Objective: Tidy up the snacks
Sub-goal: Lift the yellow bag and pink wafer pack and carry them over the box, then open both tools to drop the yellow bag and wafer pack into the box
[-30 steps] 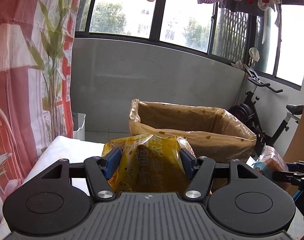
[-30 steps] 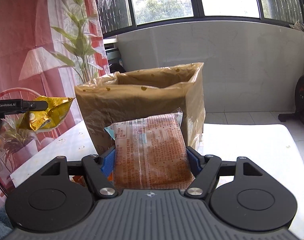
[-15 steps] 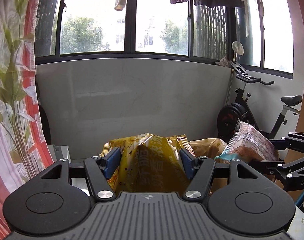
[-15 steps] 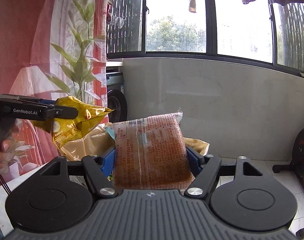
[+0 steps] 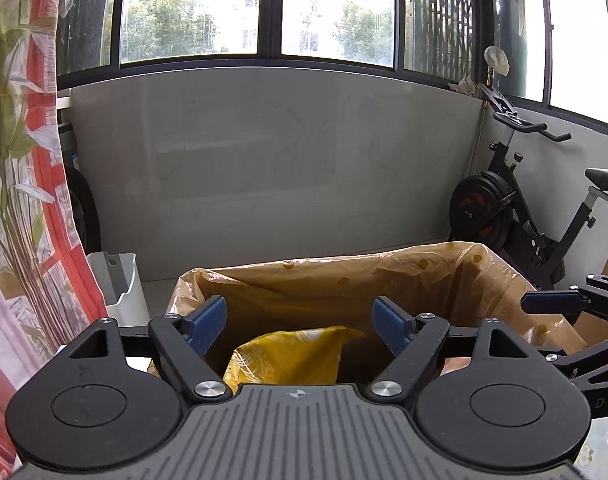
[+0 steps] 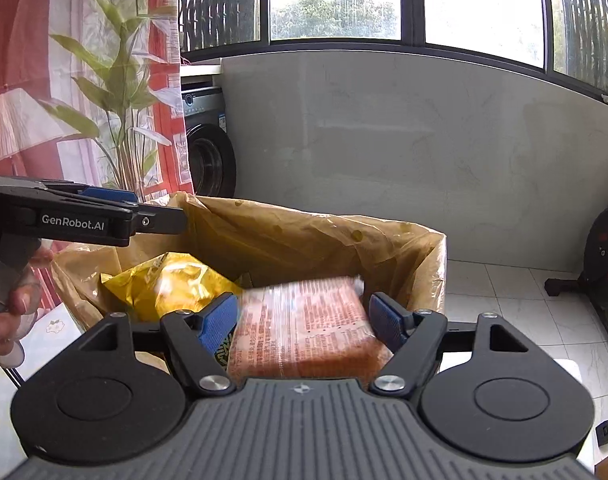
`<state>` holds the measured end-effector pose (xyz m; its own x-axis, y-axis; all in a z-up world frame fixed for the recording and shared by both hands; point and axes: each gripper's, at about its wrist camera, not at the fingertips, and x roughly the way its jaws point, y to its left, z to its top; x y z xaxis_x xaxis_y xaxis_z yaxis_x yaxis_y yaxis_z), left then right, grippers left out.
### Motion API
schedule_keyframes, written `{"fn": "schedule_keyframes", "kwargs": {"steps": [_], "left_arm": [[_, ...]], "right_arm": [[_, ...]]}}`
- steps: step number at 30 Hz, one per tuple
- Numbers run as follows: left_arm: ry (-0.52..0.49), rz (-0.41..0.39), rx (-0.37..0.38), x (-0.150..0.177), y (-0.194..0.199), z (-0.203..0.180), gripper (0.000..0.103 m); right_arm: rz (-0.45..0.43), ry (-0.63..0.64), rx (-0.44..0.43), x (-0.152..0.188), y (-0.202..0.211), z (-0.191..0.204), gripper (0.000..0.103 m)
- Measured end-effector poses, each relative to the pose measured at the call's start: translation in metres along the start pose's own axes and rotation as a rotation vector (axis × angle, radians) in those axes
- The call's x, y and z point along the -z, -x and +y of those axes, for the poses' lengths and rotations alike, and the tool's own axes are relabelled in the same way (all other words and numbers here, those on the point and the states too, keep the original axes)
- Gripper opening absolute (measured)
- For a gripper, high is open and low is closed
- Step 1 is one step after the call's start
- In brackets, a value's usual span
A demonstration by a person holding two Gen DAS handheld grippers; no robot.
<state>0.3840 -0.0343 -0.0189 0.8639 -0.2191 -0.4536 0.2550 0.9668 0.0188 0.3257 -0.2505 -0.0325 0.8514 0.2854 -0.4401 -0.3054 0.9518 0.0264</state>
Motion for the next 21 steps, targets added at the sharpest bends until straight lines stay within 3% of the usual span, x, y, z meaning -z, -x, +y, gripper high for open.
{"fn": "schedule_keyframes", "kwargs": {"steps": [7,13,21], "left_arm": [[0.019,-0.01,0.016,0.003,0.036,0.005,0.082],[0.004,-0.032,0.026,0.017,0.09,0.01,0.082],[0.06,-0.001,0.038,0.067,0.14,0.021,0.082]], "right_arm": [[-0.062,-0.019,-0.038,0.002,0.034,0.005,0.08],[-0.107,-0.061,-0.105,0.016,0.072,0.018,0.08],[-0.094,-0.068,-0.123,0.074,0.111,0.038,0.08]]}}
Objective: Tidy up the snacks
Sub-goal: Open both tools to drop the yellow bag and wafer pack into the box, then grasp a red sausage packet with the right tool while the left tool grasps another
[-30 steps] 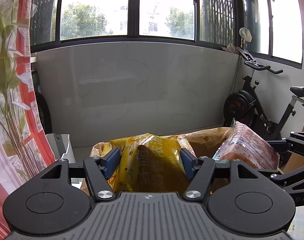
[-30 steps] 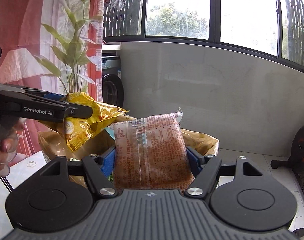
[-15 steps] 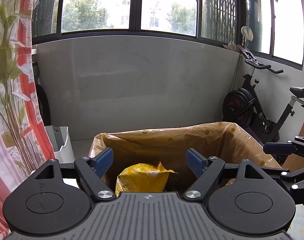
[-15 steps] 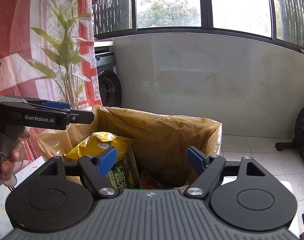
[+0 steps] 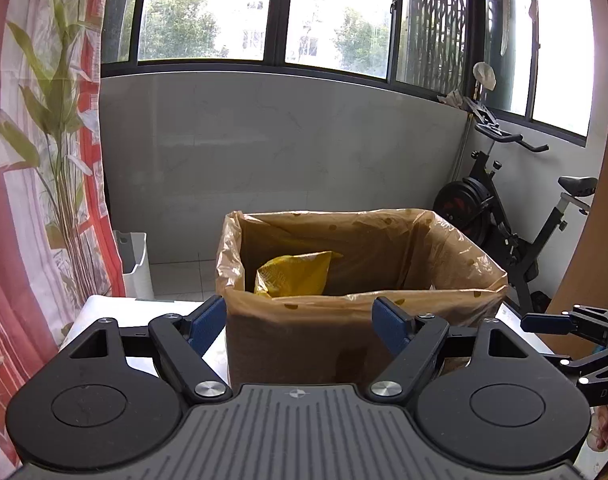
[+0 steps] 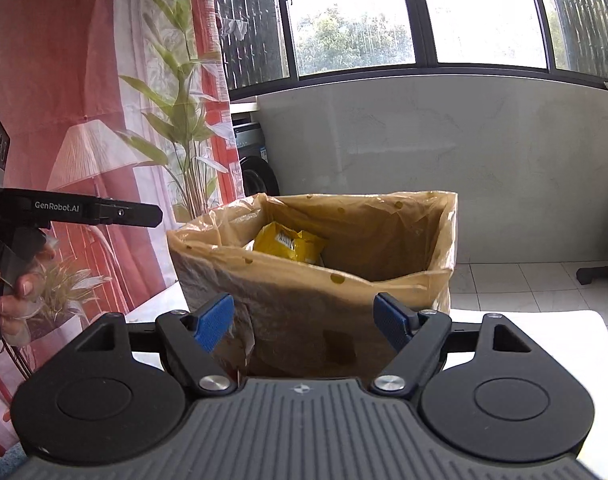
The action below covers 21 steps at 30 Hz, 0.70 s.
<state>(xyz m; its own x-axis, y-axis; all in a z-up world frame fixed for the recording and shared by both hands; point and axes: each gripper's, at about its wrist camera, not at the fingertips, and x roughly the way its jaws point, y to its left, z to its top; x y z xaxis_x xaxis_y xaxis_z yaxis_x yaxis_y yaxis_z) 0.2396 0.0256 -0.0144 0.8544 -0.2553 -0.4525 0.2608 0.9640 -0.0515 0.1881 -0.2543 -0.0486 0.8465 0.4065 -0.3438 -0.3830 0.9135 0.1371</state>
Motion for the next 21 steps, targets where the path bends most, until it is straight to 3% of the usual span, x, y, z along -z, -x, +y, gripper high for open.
{"fn": "schedule_keyframes", "kwargs": {"steps": [12,21], "left_arm": [[0.133,0.22,0.033,0.123,0.0,-0.004,0.068],[0.087,0.248,0.079,0.161,0.005,-0.03,0.064]], "right_arm": [[0.312,-0.066,0.038,0.122,0.008,0.012,0.079],[0.414,-0.085,0.09,0.166,0.013,0.018,0.073]]}}
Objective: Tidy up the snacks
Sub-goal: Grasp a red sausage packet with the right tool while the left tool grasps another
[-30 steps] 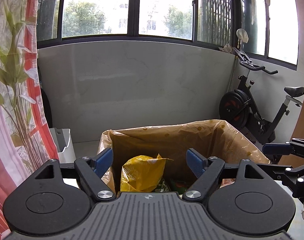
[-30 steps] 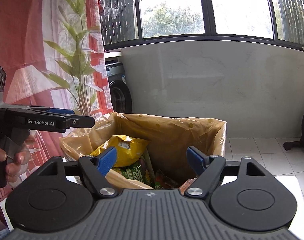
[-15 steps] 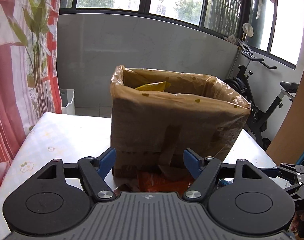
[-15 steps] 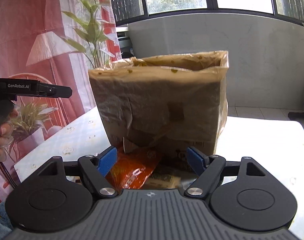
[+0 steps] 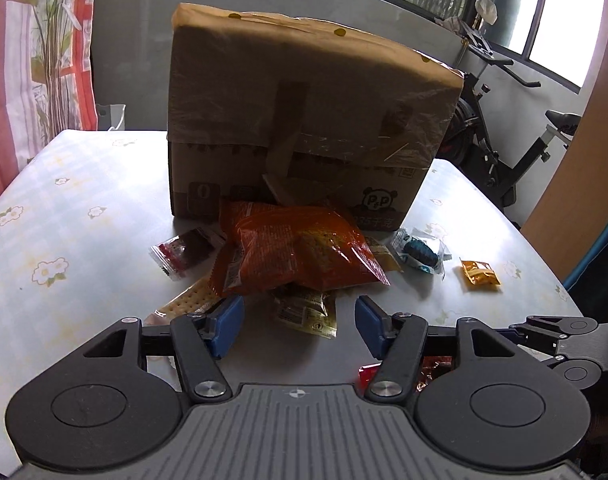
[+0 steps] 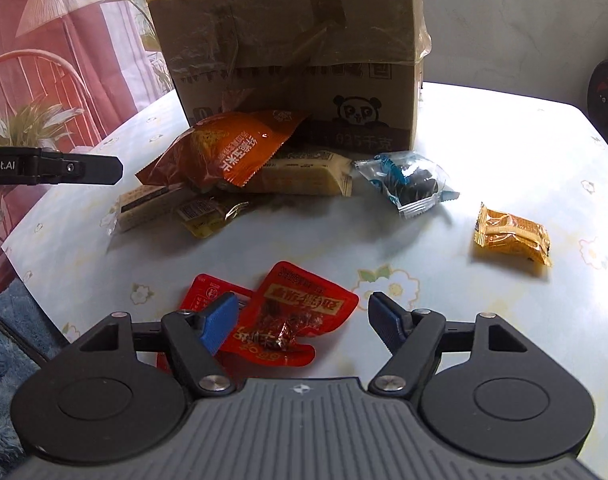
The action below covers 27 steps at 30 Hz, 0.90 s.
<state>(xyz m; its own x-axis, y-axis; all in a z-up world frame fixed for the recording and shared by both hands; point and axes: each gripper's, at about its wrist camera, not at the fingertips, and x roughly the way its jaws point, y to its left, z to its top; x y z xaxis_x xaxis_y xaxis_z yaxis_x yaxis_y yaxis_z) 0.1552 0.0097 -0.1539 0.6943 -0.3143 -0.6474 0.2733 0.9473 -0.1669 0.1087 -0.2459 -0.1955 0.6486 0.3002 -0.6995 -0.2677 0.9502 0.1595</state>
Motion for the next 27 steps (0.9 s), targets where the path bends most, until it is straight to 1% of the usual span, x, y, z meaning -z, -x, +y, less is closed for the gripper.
{"fn": "schedule_keyframes", "kwargs": {"steps": [2,4,6,7,9,12,13,14,16,18,20,24,27], "left_arm": [[-0.001,0.011,0.014,0.009,-0.002,-0.009,0.064],[-0.009,0.024,0.023,0.012,-0.004,-0.013,0.063],[-0.016,0.037,0.024,0.017,-0.006,-0.017,0.063],[-0.015,0.043,0.027,0.019,-0.007,-0.019,0.063],[-0.012,0.054,0.037,0.022,-0.011,-0.024,0.062],[-0.025,0.079,0.045,0.028,-0.016,-0.031,0.062],[-0.027,0.087,0.048,0.029,-0.018,-0.033,0.062],[-0.029,0.1,0.055,0.032,-0.021,-0.038,0.062],[-0.038,0.121,0.068,0.035,-0.025,-0.045,0.062],[-0.054,0.145,0.079,0.038,-0.033,-0.055,0.062],[-0.071,0.165,0.081,0.041,-0.039,-0.062,0.062],[-0.107,0.217,0.084,0.048,-0.05,-0.077,0.062],[-0.133,0.232,0.069,0.052,-0.057,-0.084,0.062]], "right_arm": [[0.012,0.012,0.008,0.005,-0.005,0.003,0.067],[0.023,0.026,0.012,0.01,-0.009,0.005,0.066],[0.007,0.056,0.022,0.014,-0.01,0.007,0.063],[-0.003,0.074,0.03,0.015,-0.012,0.008,0.058],[-0.027,0.083,0.038,0.017,-0.012,0.007,0.042],[-0.058,0.057,0.023,0.02,-0.009,-0.001,0.036],[-0.072,0.034,0.014,0.022,-0.007,-0.005,0.031],[-0.089,0.01,0.007,0.023,-0.003,-0.01,0.024],[-0.122,-0.024,0.003,0.024,0.004,-0.017,0.019],[-0.147,-0.04,0.009,0.026,0.01,-0.022,0.017],[-0.16,-0.063,-0.006,0.028,0.013,-0.028,0.014],[-0.182,-0.085,-0.027,0.03,0.019,-0.035,0.014],[-0.188,-0.098,-0.044,0.032,0.02,-0.037,0.014]]}}
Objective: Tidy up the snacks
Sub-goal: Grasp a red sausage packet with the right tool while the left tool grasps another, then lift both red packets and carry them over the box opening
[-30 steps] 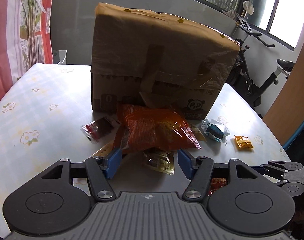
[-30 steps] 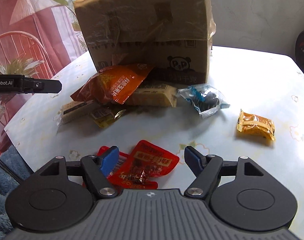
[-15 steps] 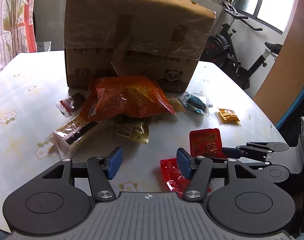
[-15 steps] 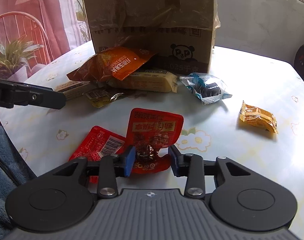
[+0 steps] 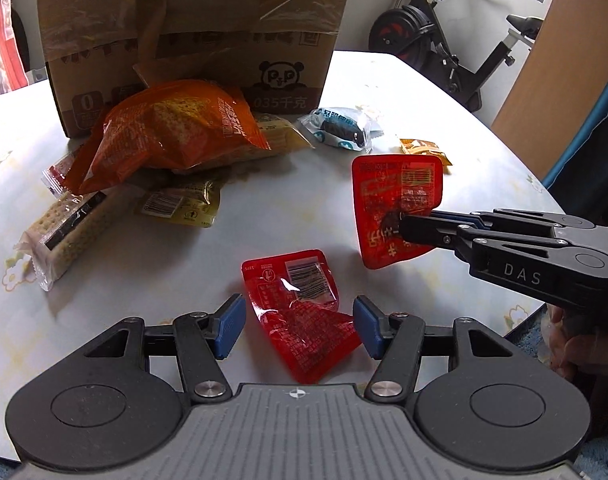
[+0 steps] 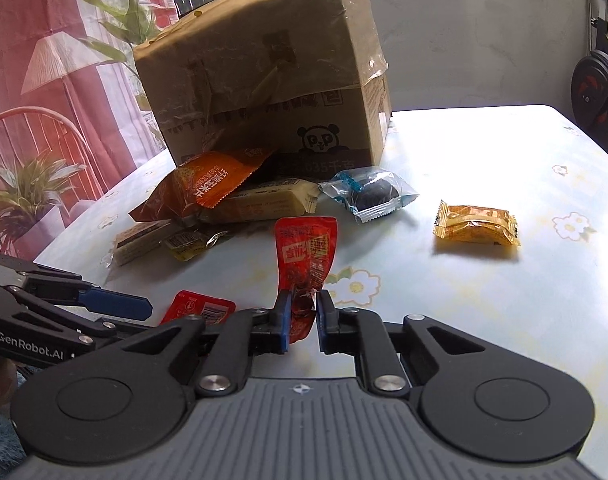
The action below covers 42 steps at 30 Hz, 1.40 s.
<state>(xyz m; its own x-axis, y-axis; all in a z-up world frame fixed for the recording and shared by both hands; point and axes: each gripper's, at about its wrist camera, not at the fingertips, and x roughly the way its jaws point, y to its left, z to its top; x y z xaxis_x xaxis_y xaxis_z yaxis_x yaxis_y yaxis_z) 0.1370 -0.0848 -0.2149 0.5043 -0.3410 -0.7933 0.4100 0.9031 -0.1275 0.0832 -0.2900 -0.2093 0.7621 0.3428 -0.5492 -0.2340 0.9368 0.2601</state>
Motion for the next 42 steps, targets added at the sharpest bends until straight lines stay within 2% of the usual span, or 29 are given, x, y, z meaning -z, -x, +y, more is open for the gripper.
{"fn": "schedule_keyframes", "kwargs": {"steps": [5,7,9,12,19,24,34,38,42], "left_arm": [[-0.05,0.014,-0.041,0.002,-0.011,-0.011,0.064],[-0.062,0.015,-0.039,0.002,-0.011,-0.014,0.062],[-0.05,0.007,-0.013,0.002,-0.009,-0.011,0.047],[-0.033,-0.025,0.012,0.002,-0.002,-0.008,0.032],[-0.03,-0.092,0.08,0.002,0.011,-0.006,0.023],[-0.005,-0.154,0.073,0.0,0.026,0.001,0.011],[0.07,-0.268,0.039,-0.008,0.054,0.027,0.011],[0.071,-0.358,-0.018,-0.02,0.079,0.039,0.011],[0.069,-0.455,-0.058,-0.035,0.109,0.051,0.011]], "right_arm": [[-0.004,-0.013,-0.014,0.001,0.001,-0.003,0.014],[-0.005,-0.017,-0.015,0.001,0.002,-0.004,0.014],[-0.005,-0.02,-0.017,0.002,0.002,-0.004,0.014],[-0.006,-0.023,-0.019,0.002,0.003,-0.004,0.014],[-0.007,-0.022,-0.023,0.001,0.002,-0.004,0.014],[-0.022,-0.025,-0.023,-0.001,0.005,-0.004,0.014],[-0.05,-0.017,-0.033,-0.012,0.009,-0.001,0.014],[-0.084,-0.016,-0.047,-0.026,0.015,0.0,0.014],[-0.153,-0.001,-0.055,-0.056,0.021,0.002,0.014]]}}
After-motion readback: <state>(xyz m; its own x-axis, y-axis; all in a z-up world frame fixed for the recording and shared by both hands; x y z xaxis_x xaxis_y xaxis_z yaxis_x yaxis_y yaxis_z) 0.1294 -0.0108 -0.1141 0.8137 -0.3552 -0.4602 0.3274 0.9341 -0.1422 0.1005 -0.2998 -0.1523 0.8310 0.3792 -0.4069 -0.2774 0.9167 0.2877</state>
